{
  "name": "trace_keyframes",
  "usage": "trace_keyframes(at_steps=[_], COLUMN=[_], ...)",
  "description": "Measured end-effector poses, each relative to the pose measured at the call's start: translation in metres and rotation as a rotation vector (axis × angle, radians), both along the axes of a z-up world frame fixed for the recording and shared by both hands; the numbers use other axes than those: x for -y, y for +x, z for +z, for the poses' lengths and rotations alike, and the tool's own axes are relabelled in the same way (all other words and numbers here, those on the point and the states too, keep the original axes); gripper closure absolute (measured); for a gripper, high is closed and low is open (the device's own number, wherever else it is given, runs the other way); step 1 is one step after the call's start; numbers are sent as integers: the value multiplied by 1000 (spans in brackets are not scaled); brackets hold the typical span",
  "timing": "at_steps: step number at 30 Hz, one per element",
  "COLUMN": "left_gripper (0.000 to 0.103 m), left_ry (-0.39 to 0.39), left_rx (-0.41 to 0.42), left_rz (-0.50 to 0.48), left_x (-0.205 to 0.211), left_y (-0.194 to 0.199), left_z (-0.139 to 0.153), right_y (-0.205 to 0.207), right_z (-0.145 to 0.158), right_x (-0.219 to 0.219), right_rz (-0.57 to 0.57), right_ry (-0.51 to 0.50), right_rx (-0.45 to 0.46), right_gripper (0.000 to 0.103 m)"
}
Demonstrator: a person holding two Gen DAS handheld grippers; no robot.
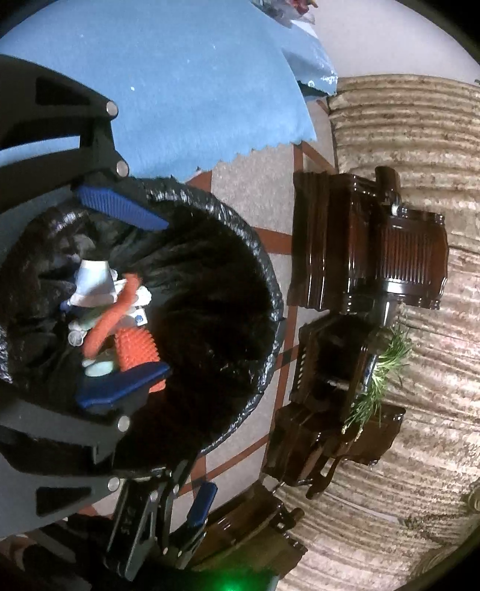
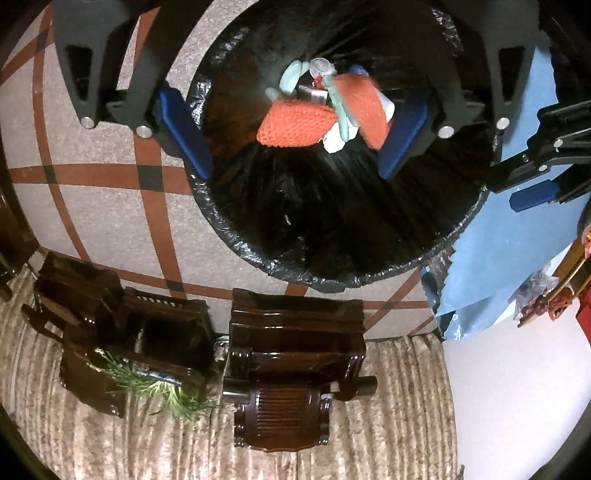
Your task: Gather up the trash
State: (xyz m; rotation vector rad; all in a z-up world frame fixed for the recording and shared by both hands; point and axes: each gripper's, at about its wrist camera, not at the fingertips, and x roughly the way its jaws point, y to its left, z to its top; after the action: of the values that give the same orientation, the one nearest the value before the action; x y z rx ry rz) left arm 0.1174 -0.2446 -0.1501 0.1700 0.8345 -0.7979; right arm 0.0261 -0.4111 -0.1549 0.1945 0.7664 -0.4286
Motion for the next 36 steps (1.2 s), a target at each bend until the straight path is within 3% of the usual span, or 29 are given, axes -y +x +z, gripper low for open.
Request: trace_keyframes(at_steps=[11, 22, 36], left_gripper=[6, 6, 6], left_ry=[-9, 4, -10], left_rx=[63, 105, 196], left_rz=[127, 255, 312], left_x=[-56, -102, -135], left_y=[-10, -36, -78], left_z=[39, 76, 120], right_y=[-11, -24, -42], right_z=[40, 89, 134], right_x=[-23, -76, -117], right_rz=[59, 153, 244], right_ry=[73, 73, 29], right_rx=[60, 96, 149], right_gripper=[7, 5, 5])
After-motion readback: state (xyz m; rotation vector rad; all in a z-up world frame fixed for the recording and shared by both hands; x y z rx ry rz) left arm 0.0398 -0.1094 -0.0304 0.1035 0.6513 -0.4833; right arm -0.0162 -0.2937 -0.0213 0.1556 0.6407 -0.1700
